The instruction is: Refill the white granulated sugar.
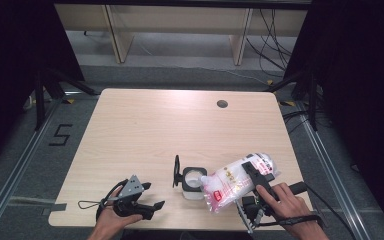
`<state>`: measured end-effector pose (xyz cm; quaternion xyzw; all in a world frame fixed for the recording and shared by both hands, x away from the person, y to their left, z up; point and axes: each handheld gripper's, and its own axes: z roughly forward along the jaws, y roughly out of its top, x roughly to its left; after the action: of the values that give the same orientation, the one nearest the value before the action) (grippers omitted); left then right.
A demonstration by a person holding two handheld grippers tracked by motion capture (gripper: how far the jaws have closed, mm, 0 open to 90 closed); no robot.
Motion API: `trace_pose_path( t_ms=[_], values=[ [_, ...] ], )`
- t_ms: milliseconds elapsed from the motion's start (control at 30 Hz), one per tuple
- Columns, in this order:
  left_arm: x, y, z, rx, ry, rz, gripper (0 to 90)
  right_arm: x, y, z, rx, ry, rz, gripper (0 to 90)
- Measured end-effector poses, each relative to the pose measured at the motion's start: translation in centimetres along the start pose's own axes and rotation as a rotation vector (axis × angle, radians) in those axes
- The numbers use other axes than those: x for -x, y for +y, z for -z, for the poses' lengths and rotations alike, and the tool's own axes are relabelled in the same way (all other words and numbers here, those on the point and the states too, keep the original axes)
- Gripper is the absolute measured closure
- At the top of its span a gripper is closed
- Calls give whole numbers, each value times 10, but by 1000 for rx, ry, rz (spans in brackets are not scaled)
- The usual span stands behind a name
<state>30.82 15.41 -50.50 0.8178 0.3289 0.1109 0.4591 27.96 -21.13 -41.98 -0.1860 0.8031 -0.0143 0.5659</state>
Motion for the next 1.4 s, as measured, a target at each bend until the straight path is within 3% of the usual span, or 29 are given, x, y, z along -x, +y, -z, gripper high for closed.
trace_pose_path(
  t_ms=[33,67,133,200,233,267,300,333,400,433,467,533,600,667,733,767,800,867,900,1033,1067,1167,1233,1333,1367,1400],
  values=[
    [0,-1,0,9,-1,0,198,-2,0,1,-14,1,-36,440],
    [0,-1,0,9,-1,-3,198,1,1,1,-9,0,17,440],
    [0,-1,-1,8,-2,-1,198,0,1,2,-16,9,-10,440],
    [0,0,0,4,0,-4,198,0,2,0,1,1,30,440],
    [0,-1,0,9,-2,-4,198,-1,3,-2,13,-18,17,440],
    [0,-1,0,9,-1,-3,198,0,2,-2,11,0,44,440],
    [0,-1,0,9,-1,-4,198,-3,2,-3,8,9,5,440],
    [0,0,0,5,1,-5,198,-5,2,-4,10,1,-4,440],
    [0,-1,-1,16,-2,-1,197,-2,2,-5,16,-6,47,440],
    [0,-1,-1,15,-3,-2,198,-4,2,-4,16,-1,17,441],
    [0,-1,0,8,-2,-3,198,-3,2,-3,7,15,30,441],
    [0,0,0,5,0,-5,197,-4,2,-4,11,0,10,440],
    [0,-1,0,9,-1,-4,198,-1,1,-4,18,1,38,441],
    [0,0,0,4,-2,-3,198,-4,1,-1,-14,17,-8,441],
    [0,-1,0,9,-1,-3,198,-5,1,-1,-12,15,-23,441],
    [0,-1,0,9,-1,-4,198,-2,0,-1,4,6,6,441],
    [0,-1,0,8,-2,-3,198,-2,-1,-2,17,-8,3,441],
    [0,-1,0,5,2,-5,198,0,1,-1,6,12,21,441],
    [0,-1,-1,15,-2,-4,198,-3,0,-2,0,10,-3,441],
    [0,-1,-1,10,-1,-6,198,-1,0,0,-12,23,1,441],
    [0,-1,-1,16,-1,-1,198,-1,-1,-2,14,3,10,441],
    [0,0,0,4,0,-1,198,-3,-3,-1,9,-3,-24,441],
    [0,-1,0,9,0,-3,198,0,-2,0,-5,9,21,441],
    [0,0,0,3,0,0,198,-1,0,0,-3,4,0,441],
    [0,-1,0,8,0,-1,198,-1,0,0,0,18,27,441],
    [0,-1,-1,15,-1,-2,198,-2,1,-1,20,-16,24,441]
  ],
)
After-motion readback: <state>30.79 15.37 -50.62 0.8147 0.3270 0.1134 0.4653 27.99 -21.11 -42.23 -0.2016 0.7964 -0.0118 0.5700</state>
